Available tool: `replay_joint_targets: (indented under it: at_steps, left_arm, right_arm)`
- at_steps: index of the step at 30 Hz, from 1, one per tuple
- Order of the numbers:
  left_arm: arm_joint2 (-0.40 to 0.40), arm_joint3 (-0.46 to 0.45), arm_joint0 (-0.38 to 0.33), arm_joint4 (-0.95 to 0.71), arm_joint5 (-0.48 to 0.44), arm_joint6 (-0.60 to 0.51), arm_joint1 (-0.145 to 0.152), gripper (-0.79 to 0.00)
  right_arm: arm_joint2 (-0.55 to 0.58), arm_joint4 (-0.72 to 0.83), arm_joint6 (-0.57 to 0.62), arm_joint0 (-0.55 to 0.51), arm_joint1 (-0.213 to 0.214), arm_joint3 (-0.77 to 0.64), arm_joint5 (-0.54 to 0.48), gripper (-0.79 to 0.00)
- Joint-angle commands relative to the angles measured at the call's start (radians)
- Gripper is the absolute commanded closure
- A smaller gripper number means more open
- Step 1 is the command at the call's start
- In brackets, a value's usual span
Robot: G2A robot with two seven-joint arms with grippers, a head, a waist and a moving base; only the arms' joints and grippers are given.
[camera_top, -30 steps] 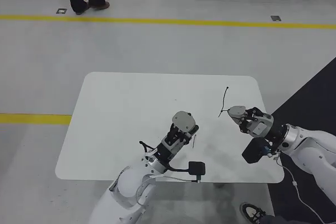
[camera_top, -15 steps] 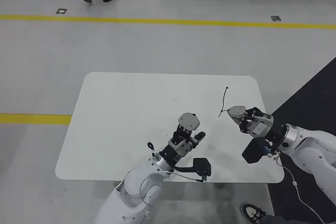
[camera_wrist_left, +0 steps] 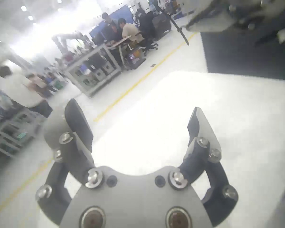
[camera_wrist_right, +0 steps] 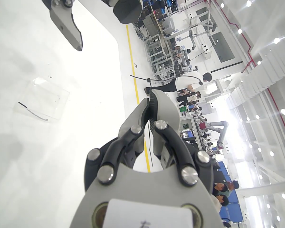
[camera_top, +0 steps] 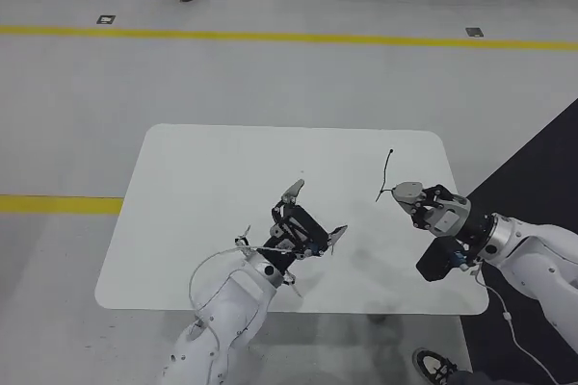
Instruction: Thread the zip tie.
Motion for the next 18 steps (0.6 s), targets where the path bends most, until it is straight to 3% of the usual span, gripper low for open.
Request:
replay_joint_targets:
  at_steps: [1, 5, 18]
  left_arm:
    - [-0.019, -0.002, -0.004, -0.177, -0.016, -0.026, -0.003, -0.785]
    - [-0.037, 0.003, -0.004, -0.356, -0.018, -0.023, -0.008, -0.785]
    - [-0.037, 0.003, -0.004, -0.356, -0.018, -0.023, -0.008, -0.785]
  right_arm:
    - [0.0, 0.0, 0.0, 0.0, 0.0, 0.0, 0.0, 0.0]
    - [0.0, 0.0, 0.0, 0.0, 0.0, 0.0, 0.0, 0.0]
    - [0.0, 0.0, 0.0, 0.0, 0.0, 0.0, 0.0, 0.0]
